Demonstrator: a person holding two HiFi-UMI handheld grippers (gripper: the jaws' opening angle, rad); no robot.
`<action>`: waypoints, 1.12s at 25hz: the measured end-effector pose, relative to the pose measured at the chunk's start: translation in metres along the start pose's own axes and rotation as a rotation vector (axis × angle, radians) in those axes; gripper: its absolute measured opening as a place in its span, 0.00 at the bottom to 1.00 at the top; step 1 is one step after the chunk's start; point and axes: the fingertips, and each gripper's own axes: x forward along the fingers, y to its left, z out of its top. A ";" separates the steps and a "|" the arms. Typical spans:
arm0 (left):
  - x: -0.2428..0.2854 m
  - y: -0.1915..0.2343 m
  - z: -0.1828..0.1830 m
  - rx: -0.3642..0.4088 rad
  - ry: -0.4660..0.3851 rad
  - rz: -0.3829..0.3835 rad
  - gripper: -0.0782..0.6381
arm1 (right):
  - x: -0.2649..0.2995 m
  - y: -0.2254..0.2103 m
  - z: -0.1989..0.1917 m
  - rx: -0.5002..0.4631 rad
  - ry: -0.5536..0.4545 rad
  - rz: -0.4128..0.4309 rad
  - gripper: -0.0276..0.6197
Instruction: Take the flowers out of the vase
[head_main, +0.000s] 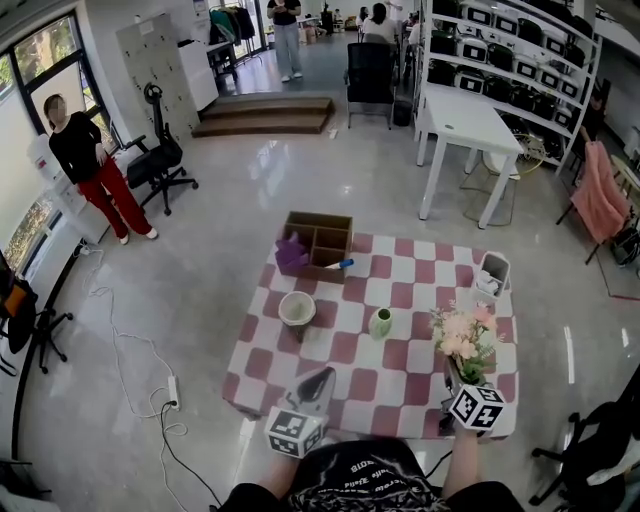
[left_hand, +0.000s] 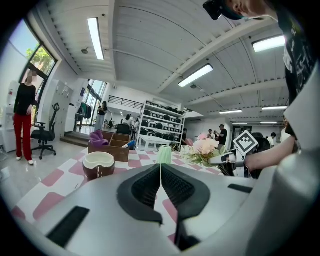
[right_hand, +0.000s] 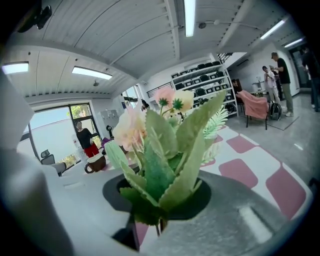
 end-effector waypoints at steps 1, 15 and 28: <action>0.001 -0.001 0.000 0.000 0.002 -0.002 0.13 | 0.001 -0.001 -0.002 0.004 0.014 0.000 0.22; 0.003 0.004 -0.006 -0.010 0.013 0.011 0.13 | 0.017 -0.010 -0.032 0.017 0.173 -0.047 0.26; 0.002 0.010 -0.011 -0.033 0.023 0.012 0.13 | 0.020 -0.006 -0.051 0.023 0.261 -0.035 0.46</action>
